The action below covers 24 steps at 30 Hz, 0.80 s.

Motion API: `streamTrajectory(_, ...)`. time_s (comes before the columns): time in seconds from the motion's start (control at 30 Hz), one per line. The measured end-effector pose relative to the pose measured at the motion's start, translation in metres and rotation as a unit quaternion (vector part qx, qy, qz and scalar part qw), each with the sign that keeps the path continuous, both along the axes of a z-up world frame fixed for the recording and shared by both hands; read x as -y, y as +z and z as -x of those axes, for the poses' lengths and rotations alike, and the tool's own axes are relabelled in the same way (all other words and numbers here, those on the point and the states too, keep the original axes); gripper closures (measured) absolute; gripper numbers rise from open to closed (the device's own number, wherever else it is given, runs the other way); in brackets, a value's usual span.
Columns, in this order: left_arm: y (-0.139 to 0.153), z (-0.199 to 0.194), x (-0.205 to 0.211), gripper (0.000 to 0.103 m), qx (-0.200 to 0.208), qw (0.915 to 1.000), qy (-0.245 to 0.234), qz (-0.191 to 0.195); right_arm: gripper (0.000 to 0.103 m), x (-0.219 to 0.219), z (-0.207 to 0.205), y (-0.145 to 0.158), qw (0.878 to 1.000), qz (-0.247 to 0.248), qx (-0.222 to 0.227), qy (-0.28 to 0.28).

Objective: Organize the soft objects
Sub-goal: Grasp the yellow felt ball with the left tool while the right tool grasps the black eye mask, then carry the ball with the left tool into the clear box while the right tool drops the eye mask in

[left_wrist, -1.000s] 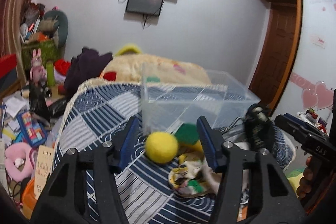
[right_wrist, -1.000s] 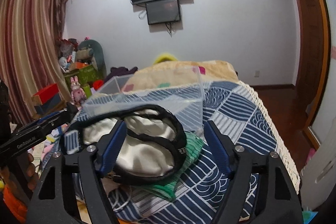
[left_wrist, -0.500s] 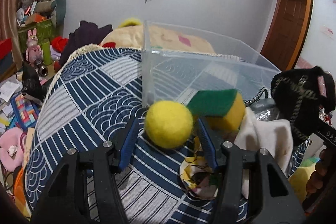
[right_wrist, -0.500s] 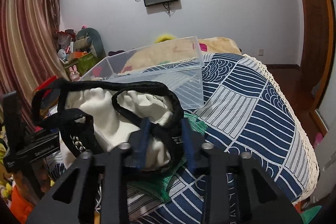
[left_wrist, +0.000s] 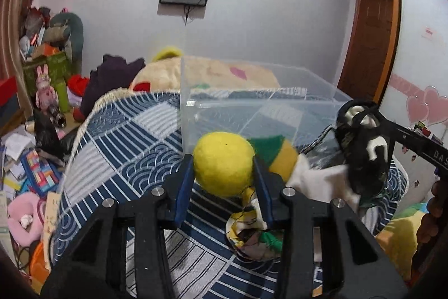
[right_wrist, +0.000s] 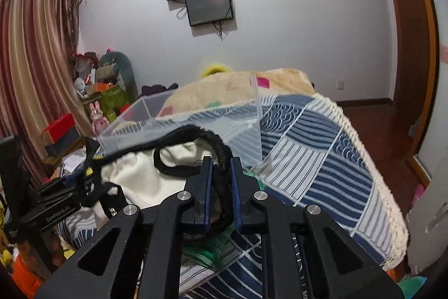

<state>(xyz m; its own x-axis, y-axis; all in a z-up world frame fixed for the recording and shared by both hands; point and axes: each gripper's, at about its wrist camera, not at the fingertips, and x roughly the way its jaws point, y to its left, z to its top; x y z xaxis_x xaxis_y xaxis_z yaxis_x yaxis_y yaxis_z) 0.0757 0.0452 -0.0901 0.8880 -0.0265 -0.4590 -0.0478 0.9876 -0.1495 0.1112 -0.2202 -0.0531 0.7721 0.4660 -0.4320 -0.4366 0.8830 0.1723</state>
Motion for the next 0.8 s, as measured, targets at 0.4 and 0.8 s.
streamTrajectory(0.4,0.034,0.005,-0.006,0.062,0.032,0.9993,-0.012,0.011,0.093,-0.003,0.0,0.046,0.997,0.005,0.07,-0.009)
streamTrajectory(0.8,0.067,-0.024,-0.02,0.062,0.042,0.9989,-0.021,0.003,0.093,-0.031,-0.029,0.088,0.991,0.016,0.131,-0.01)
